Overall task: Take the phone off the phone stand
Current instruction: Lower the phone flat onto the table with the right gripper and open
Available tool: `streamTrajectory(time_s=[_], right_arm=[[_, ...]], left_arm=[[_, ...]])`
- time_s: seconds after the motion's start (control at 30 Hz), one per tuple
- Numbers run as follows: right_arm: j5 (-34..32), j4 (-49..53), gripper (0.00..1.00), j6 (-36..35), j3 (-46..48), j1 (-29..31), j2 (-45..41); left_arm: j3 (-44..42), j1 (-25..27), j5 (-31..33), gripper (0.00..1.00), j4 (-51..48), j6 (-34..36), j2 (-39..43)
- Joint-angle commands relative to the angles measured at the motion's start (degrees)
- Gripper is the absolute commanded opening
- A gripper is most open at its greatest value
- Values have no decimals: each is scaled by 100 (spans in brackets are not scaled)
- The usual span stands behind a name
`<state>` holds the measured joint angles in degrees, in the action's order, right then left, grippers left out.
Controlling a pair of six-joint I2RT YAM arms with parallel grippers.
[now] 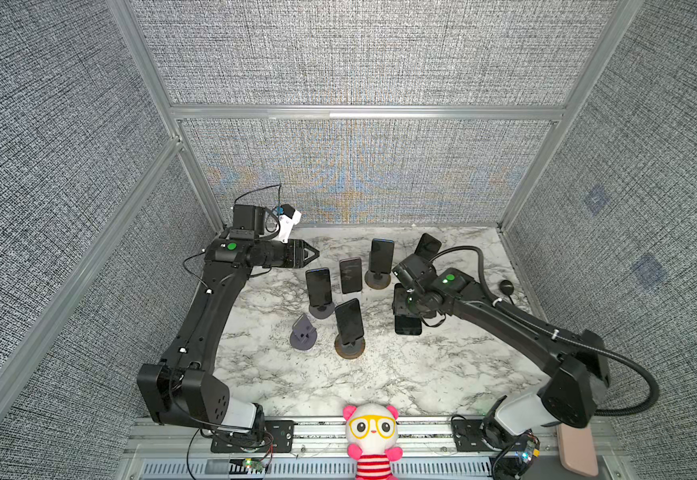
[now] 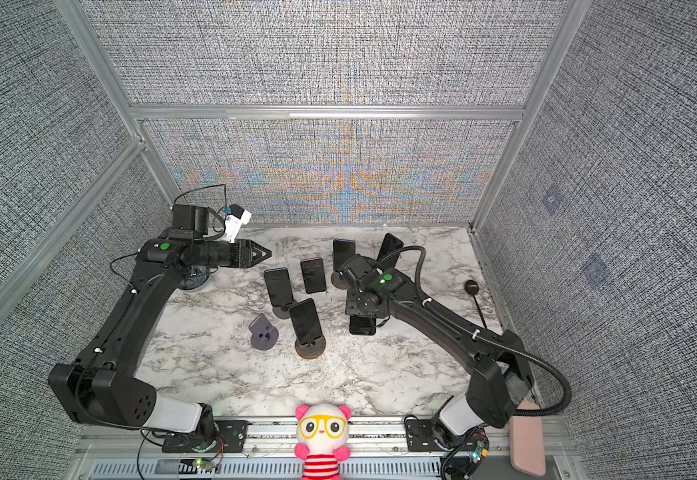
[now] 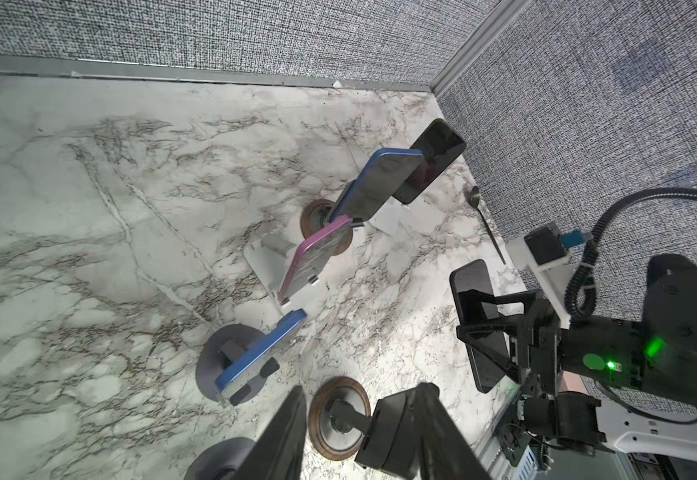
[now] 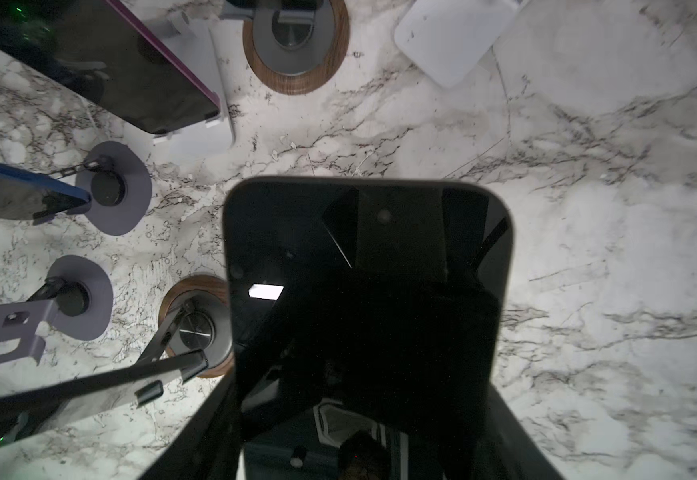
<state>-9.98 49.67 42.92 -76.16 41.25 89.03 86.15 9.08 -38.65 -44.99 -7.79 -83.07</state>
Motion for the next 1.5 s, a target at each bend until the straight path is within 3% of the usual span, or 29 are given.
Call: streamTrajectory(time_s=[0.0, 0.2, 0.77, 0.93, 1.2, 1.47], right_arm=[[156, -103, 0, 314, -107, 27, 338], [462, -594, 0, 345, -77, 76, 994], [128, -1404, 1, -255, -170, 67, 2000], [216, -1541, 13, -274, -158, -33, 2148], [336, -1775, 19, -222, -183, -69, 2397], [243, -1812, 32, -178, -171, -74, 2573]], left_arm=[[-162, -56, 140, 44, 246, 219, 143], [-649, -133, 197, 43, 564, 335, 396], [-729, -128, 130, 43, 501, 513, 292], [-748, -131, 141, 43, 507, 533, 304], [-801, -133, 206, 43, 502, 598, 342], [-793, -133, 367, 45, 466, 612, 344]])
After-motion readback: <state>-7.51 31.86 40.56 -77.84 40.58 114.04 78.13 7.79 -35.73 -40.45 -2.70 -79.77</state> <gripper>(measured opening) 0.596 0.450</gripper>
